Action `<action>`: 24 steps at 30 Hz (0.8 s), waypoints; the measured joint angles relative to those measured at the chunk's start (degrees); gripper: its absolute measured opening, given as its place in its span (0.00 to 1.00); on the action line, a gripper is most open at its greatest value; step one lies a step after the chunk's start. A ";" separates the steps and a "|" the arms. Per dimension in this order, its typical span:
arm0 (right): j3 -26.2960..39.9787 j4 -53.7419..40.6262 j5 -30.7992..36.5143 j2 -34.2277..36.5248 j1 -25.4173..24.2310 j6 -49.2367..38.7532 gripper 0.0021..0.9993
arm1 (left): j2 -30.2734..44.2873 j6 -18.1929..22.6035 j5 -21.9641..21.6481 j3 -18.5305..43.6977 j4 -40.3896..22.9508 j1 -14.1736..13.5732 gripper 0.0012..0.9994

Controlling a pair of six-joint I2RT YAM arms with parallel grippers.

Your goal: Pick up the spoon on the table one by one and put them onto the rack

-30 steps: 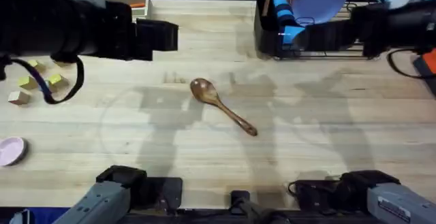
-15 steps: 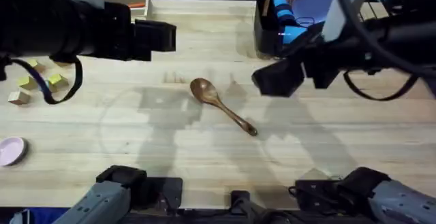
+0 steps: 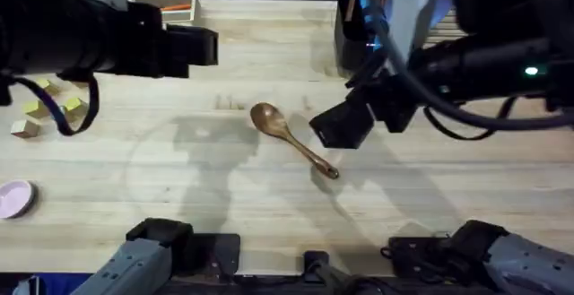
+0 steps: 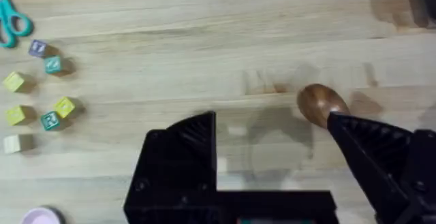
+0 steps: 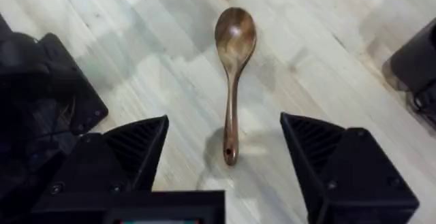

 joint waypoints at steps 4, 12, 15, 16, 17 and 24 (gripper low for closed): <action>0.00 0.13 1.77 5.13 1.81 0.00 1.00 | 0.00 0.19 -1.15 0.00 0.00 5.63 0.99; 0.00 0.70 3.11 11.58 3.74 0.23 1.00 | 0.02 0.39 -1.49 0.00 0.00 14.80 0.99; 0.00 0.90 3.18 14.10 4.83 0.68 1.00 | 0.00 0.40 -1.51 0.00 0.00 17.12 0.99; 0.00 1.09 3.28 14.99 5.27 0.73 1.00 | 0.00 0.40 -1.53 0.00 0.00 17.62 0.99; 0.00 1.32 3.33 15.98 5.76 0.85 1.00 | 0.01 0.40 -1.53 0.00 -0.01 17.99 0.99; 0.02 5.95 5.10 22.33 8.41 1.52 1.00 | 0.00 0.42 -1.53 0.00 0.00 18.31 0.99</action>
